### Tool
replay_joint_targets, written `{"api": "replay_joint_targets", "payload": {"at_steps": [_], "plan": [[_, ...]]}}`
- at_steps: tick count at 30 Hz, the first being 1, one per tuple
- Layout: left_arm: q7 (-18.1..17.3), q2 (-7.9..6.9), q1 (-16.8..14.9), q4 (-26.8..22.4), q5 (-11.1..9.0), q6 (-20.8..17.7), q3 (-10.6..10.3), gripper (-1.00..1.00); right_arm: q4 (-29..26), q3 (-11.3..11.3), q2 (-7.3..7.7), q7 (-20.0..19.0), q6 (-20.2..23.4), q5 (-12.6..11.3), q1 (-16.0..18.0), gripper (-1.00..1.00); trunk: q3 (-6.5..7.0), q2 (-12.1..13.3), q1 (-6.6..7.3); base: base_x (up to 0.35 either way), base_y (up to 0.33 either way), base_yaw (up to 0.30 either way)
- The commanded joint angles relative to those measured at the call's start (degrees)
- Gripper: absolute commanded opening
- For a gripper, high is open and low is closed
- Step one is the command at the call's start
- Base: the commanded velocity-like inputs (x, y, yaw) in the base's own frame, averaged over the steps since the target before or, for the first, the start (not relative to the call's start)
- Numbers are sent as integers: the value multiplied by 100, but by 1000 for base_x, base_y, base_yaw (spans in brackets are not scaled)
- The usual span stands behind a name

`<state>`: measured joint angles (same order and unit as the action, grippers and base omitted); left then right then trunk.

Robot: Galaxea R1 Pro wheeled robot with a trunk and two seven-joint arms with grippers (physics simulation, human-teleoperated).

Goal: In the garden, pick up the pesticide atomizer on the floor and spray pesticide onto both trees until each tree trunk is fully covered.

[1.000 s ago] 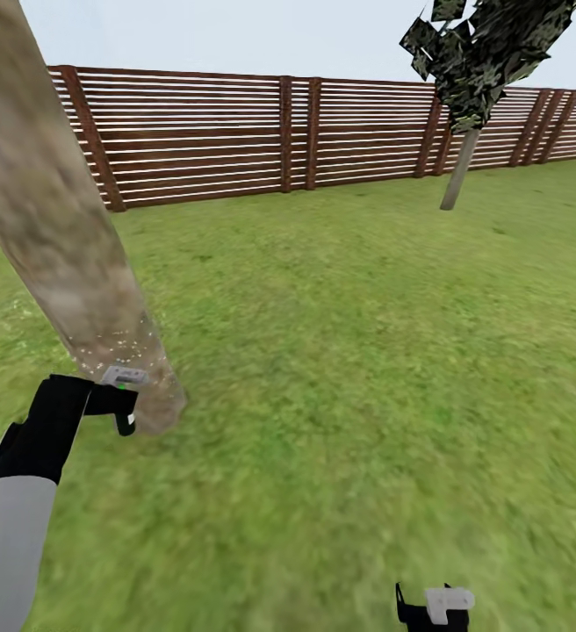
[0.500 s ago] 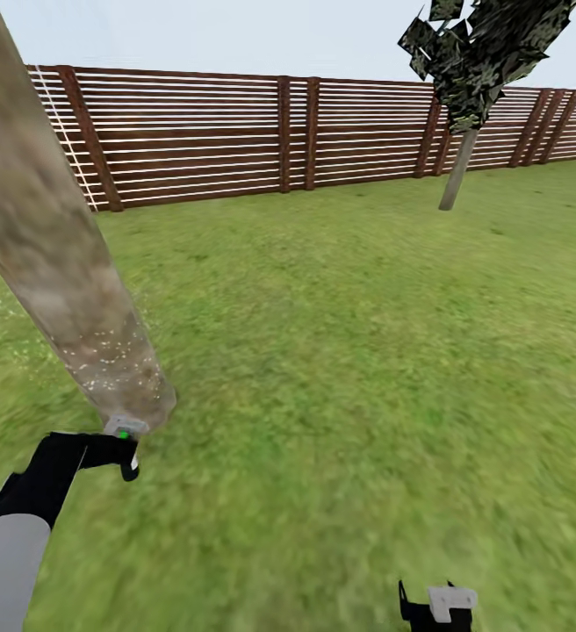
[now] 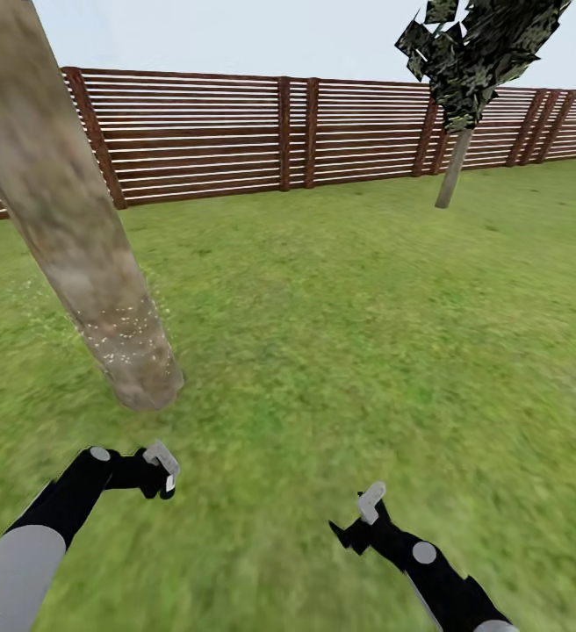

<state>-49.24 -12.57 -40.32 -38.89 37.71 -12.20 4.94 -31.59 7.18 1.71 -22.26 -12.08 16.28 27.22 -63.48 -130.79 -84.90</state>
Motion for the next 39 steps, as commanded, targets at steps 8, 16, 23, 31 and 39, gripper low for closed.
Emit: {"api": "replay_joint_targets", "payload": {"at_steps": [8, 16, 23, 31, 39], "plan": [[-67, 34, 51, -13, 8, -99, -28, -100, -190, 12, -132, -400, 15, 68, 38, 100, -4, -2, 3, -13, 0, 0], [-227, 53, 59, 4, -34, -74, -240, -100, -234, 12, -112, -456, 12, 94, 42, 100, -4, -2, 3, 0, 0, 0], [-1330, 67, 59, 93, -30, 447, -1221, -100, -311, 7, -119, -1585, 12, 87, 62, 100, -4, -2, 3, 0, 0, 0], [-1384, 373, 68, 423, 53, 551, -1731, -100, -467, 9, -127, -2172, 25, 71, 64, 100, -4, -2, 3, 0, 0, 0], [-1364, 531, 68, 426, 77, 535, -1762, -100, -605, 21, -139, -3094, 27, 85, 64, -100, -4, -2, 3, 0, 0, 0]]}}
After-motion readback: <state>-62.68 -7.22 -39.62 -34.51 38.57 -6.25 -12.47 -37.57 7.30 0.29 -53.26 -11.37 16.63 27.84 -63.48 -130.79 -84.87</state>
